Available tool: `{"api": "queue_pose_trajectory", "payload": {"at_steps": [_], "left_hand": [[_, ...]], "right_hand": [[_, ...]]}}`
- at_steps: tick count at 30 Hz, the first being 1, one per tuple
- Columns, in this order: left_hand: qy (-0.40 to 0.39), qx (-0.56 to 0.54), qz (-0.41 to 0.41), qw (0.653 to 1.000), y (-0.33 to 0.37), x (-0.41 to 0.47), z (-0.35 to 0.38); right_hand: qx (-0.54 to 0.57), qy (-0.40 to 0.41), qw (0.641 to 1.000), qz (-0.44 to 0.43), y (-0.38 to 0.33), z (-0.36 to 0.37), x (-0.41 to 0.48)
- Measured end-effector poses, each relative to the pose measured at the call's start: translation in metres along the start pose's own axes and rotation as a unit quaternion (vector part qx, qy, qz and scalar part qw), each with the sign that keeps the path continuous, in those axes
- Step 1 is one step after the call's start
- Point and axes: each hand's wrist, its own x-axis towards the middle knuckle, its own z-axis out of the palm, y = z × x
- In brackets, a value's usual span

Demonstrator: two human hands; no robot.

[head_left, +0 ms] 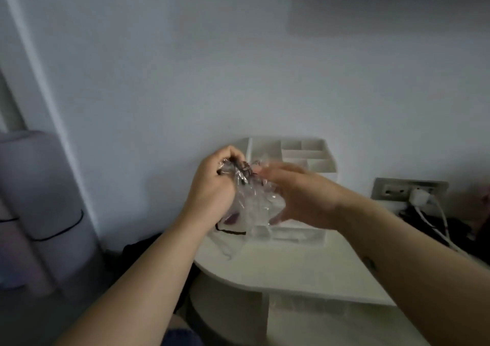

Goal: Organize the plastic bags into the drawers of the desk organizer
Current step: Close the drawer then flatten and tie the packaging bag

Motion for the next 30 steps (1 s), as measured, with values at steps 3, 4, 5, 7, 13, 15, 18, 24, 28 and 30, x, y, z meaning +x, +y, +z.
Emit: {"api": "queue_pose_trajectory", "payload": {"at_steps": [3, 4, 5, 7, 13, 15, 18, 24, 28, 30], "left_hand": [[0.072, -0.219, -0.032, 0.973, 0.004, -0.003, -0.014], [0.092, -0.28, -0.04, 0.955, 0.005, -0.004, -0.02], [0.111, -0.327, -0.047, 0.937, 0.005, -0.004, -0.025], [0.143, -0.387, -0.051, 0.91, 0.003, -0.003, -0.038], [0.105, -0.224, -0.064, 0.967, -0.037, 0.001, -0.11], [0.058, -0.094, -0.095, 0.989, -0.059, -0.004, -0.144], [-0.101, 0.005, -0.133, 0.986, -0.087, -0.021, -0.193], [-0.025, -0.264, -0.27, 0.926, -0.149, -0.047, -0.231], [0.132, -0.211, -0.271, 0.93, -0.196, -0.05, -0.221], [0.201, -0.175, -0.271, 0.925, -0.22, -0.051, -0.216]], "right_hand": [[0.106, -0.083, 0.991, 0.003, 0.008, 0.03, 0.019], [0.131, -0.11, 0.985, 0.004, 0.008, 0.04, 0.027], [0.151, -0.13, 0.98, 0.002, 0.008, 0.049, 0.034], [0.164, -0.149, 0.975, -0.004, 0.007, 0.064, 0.049], [0.007, -0.047, 0.996, -0.073, 0.018, 0.094, 0.108], [-0.066, -0.016, 0.993, -0.1, 0.029, 0.106, 0.128], [-0.133, 0.011, 0.984, -0.115, 0.051, 0.126, 0.157], [-0.127, -0.022, 0.984, -0.123, 0.096, 0.165, 0.208], [-0.122, -0.002, 0.988, -0.092, 0.139, 0.182, 0.234], [-0.177, 0.011, 0.98, -0.086, 0.164, 0.186, 0.246]]}}
